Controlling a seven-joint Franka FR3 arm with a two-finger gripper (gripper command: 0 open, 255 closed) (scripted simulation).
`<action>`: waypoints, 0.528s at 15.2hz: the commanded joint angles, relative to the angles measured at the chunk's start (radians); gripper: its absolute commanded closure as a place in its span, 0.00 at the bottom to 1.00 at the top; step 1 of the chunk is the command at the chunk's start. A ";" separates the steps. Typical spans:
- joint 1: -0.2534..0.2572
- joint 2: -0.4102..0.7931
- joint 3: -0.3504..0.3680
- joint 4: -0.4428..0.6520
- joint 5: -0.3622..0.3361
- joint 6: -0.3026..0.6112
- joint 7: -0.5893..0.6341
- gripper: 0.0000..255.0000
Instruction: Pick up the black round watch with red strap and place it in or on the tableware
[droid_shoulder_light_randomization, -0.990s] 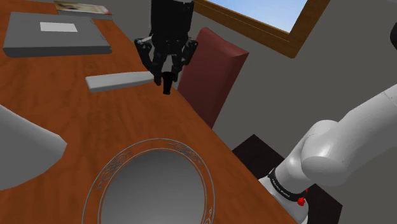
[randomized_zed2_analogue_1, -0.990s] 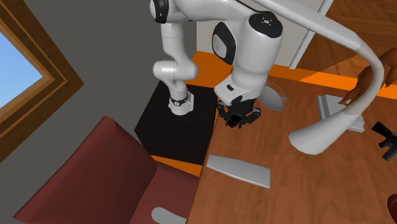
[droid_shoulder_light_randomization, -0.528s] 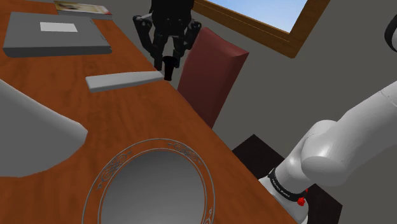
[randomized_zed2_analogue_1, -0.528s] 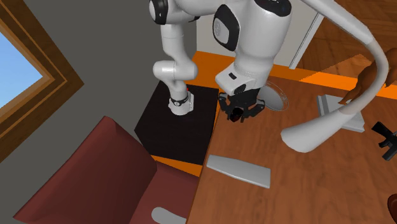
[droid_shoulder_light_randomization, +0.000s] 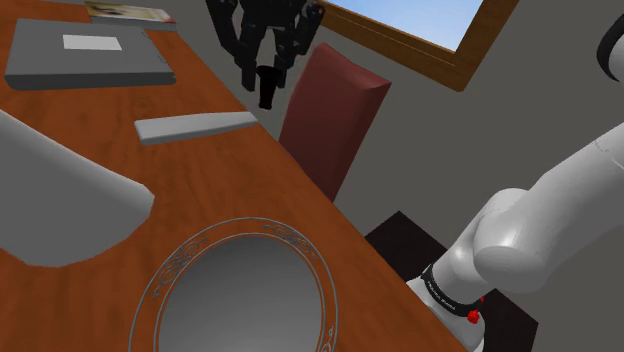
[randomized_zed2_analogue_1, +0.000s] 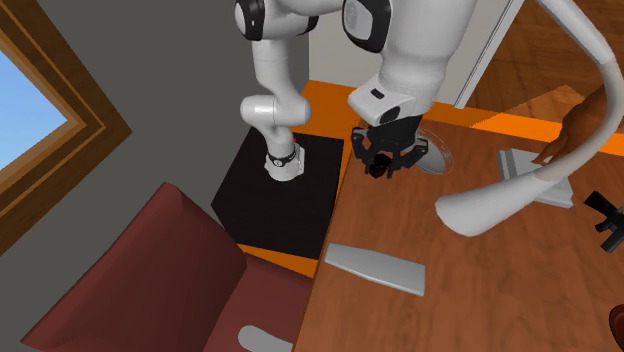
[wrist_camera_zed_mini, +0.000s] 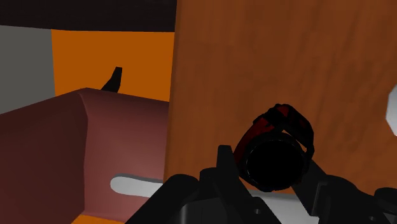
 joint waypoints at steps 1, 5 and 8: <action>0.014 -0.017 0.018 -0.005 0.011 -0.006 0.033 1.00; 0.049 -0.040 0.070 -0.009 0.031 -0.019 0.121 1.00; 0.076 -0.044 0.115 0.002 0.041 -0.029 0.194 1.00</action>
